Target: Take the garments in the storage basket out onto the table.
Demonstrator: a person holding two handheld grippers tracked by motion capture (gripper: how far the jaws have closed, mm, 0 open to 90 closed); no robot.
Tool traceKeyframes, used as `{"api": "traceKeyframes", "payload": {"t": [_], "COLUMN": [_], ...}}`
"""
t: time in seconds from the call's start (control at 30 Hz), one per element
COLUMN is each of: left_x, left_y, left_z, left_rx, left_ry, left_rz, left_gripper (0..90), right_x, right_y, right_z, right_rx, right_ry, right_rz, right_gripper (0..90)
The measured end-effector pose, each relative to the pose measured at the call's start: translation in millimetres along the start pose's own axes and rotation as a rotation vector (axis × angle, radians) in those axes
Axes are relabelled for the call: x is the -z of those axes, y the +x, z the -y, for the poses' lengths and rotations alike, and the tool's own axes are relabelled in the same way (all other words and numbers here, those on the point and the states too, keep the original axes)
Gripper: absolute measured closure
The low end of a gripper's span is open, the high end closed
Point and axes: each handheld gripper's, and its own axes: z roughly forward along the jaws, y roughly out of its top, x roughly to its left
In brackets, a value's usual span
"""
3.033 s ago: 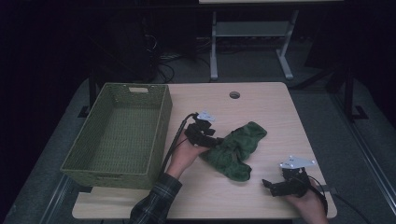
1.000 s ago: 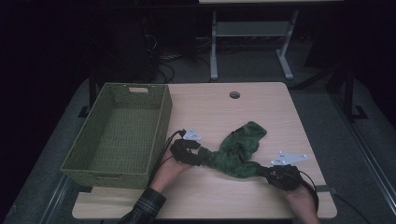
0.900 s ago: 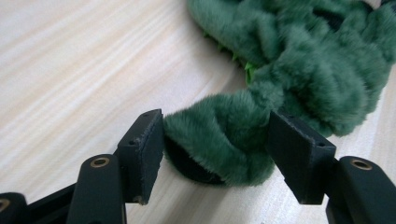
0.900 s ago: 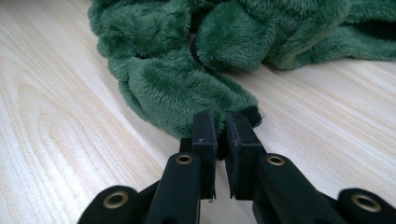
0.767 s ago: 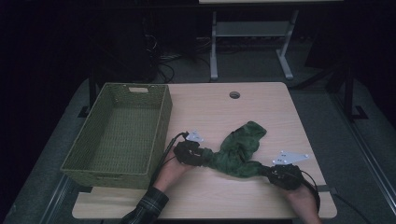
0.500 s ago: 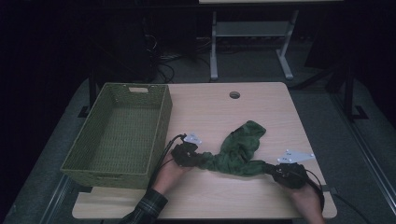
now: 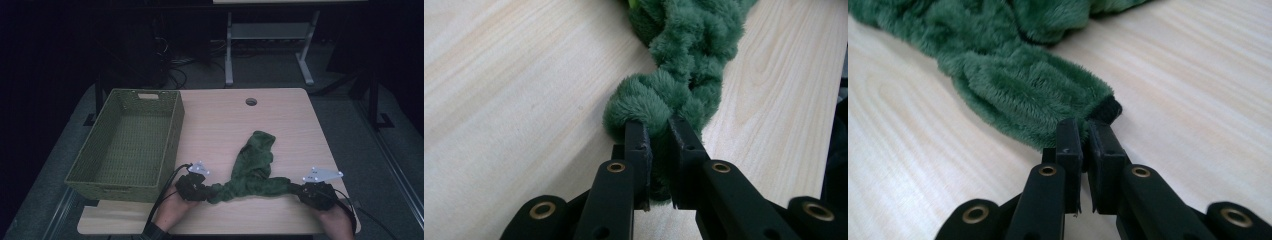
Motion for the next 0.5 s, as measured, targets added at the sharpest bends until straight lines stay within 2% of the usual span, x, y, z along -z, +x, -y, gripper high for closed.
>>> {"api": "traceKeyframes", "payload": {"t": [0.1, 0.13, 0.17, 0.2, 0.23, 0.3, 0.33, 0.37, 0.4, 0.47, 0.5], "left_x": [-1.1, -0.9, -1.1, -1.9, -1.0, 0.6, 5.7, 5.7, 13.2, 17.6, 22.1], "left_y": [-1.3, -1.6, -2.7, -4.7, -5.1, -5.7, -7.0, -7.0, -9.4, -9.4, -10.0], "left_z": [-0.9, -1.3, -1.6, -2.0, -3.6, -5.6, -9.0, -9.0, -14.4, -17.9, -25.9], "left_rx": [-0.009, -0.024, -0.029, -0.017, -0.027, -0.034, -0.034, -0.034, -0.04, -0.054, -0.05], "left_ry": [0.004, 0.015, 0.016, 0.003, 0.014, 0.013, -0.008, -0.008, -0.043, -0.049, -0.085], "left_rz": [-0.01, -0.016, -0.016, -0.02, -0.035, -0.041, -0.045, -0.045, -0.054, -0.053, -0.049], "left_gripper": [79.1, 79.1, 72.4, 67.6, 61.6, 53.7, 50.9, 48.8, 48.0, 47.1, 47.1], "right_x": [-1.0, -1.0, -1.4, -1.2, -1.1, 1.5, 3.2, 6.2, 10.3, 13.9, 14.1], "right_y": [5.6, 5.6, 6.6, 6.4, 6.3, 6.9, 6.9, 6.1, 4.9, 2.7, 1.6], "right_z": [2.2, 2.2, 2.0, 1.7, 1.6, 0.5, -0.5, -1.9, -3.9, -7.1, -9.6], "right_rx": [0.019, 0.019, 0.021, 0.021, 0.017, 0.006, 0.008, 0.011, 0.005, -0.011, -0.019], "right_ry": [0.017, 0.017, 0.018, 0.014, 0.006, -0.019, -0.032, -0.045, -0.071, -0.092, -0.103], "right_rz": [0.006, 0.006, 0.002, 0.003, 0.001, 0.002, 0.013, 0.013, 0.015, 0.0, -0.007], "right_gripper": [84.4, 84.4, 84.1, 82.8, 80.9, 68.9, 67.6, 65.5, 63.7, 63.7, 63.7]}}
